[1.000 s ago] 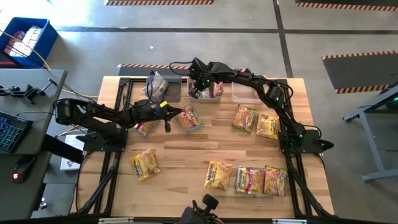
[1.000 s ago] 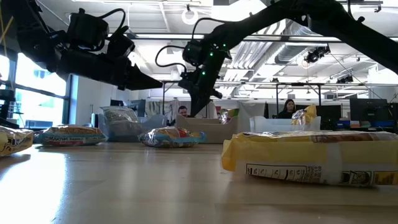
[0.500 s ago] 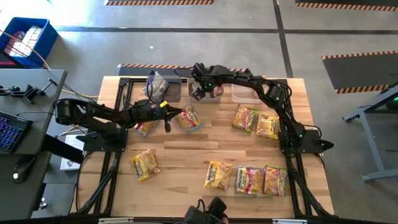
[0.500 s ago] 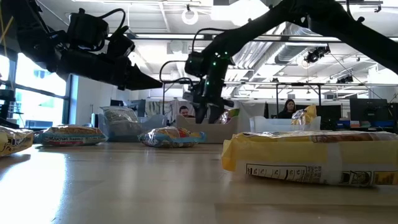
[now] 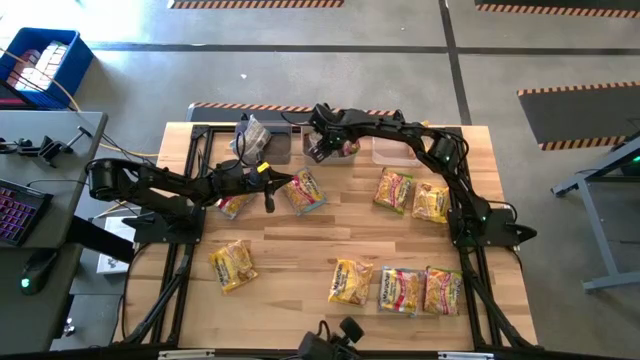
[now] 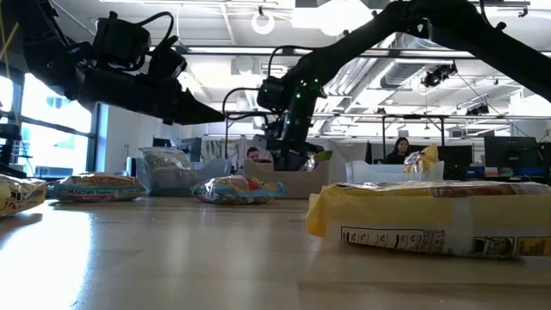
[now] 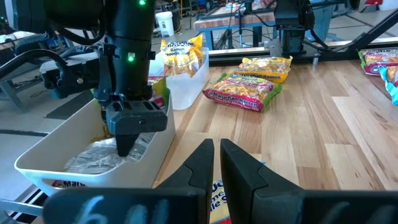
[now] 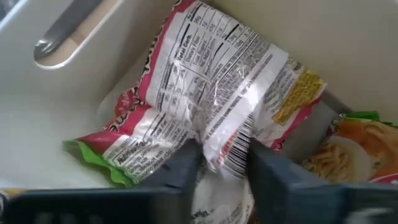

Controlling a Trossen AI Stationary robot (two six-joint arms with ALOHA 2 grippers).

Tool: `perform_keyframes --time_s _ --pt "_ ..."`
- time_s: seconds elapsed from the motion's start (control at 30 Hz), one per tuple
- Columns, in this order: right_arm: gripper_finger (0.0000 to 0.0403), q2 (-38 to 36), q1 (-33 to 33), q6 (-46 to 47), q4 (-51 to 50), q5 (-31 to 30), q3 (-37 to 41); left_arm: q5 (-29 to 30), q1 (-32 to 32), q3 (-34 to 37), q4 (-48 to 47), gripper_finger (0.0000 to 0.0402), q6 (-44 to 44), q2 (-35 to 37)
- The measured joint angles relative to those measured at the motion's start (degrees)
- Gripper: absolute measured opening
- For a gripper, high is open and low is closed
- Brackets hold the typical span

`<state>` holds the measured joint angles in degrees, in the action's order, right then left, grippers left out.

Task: Sort Maruchan noodles
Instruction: Put the left green noodle pack into the gray bin

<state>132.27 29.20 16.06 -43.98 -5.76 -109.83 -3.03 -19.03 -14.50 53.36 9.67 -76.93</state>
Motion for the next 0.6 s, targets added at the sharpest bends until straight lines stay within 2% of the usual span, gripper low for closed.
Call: perform_keyframes --time_s 0.07,0.13,0.6 --pt "0.004 0.0 0.0 -0.7 0.6 0.0 0.0 0.0 0.0 0.0 0.0 0.0019 0.0 0.0" --pt "0.0011 0.0 0.0 -1.2 1.3 0.0 0.0 0.0 0.0 0.0 0.0 0.0019 0.0 0.0" --pt "0.0 -0.1 0.0 -5.0 1.2 3.4 -2.7 0.0 0.0 0.0 0.2 0.0019 -0.1 0.0"
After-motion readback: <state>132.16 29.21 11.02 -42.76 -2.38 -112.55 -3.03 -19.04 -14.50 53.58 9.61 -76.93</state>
